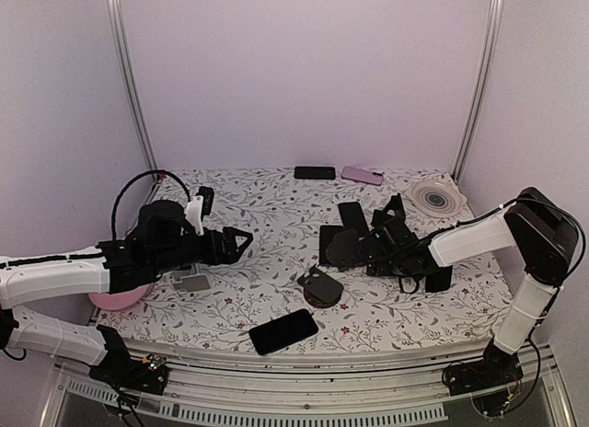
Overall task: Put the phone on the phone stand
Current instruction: Pick up the phone stand at the center of the board.
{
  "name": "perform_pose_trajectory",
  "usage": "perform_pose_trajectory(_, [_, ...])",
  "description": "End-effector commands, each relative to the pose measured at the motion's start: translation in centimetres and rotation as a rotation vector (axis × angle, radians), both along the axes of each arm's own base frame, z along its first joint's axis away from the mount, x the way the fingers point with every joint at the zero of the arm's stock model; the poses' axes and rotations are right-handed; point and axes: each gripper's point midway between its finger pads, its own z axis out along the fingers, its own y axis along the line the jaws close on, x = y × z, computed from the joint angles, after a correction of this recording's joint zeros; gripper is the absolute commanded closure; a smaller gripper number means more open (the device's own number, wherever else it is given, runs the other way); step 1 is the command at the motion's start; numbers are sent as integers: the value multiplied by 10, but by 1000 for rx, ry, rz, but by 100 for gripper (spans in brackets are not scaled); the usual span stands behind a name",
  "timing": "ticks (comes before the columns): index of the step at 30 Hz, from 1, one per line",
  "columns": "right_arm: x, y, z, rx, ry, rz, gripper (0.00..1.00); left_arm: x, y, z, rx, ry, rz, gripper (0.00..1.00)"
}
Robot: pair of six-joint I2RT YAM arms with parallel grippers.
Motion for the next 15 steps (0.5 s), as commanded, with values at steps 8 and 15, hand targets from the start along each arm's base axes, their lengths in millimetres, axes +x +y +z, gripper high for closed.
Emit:
perform_pose_trajectory(8, [-8,36,31,69,24,112,1,-2,-6,2,11,-2,-22,3])
perform_pose_trajectory(15, [5,54,47,91,-5,158,1,-3,-5,1,12,-1,-20,3])
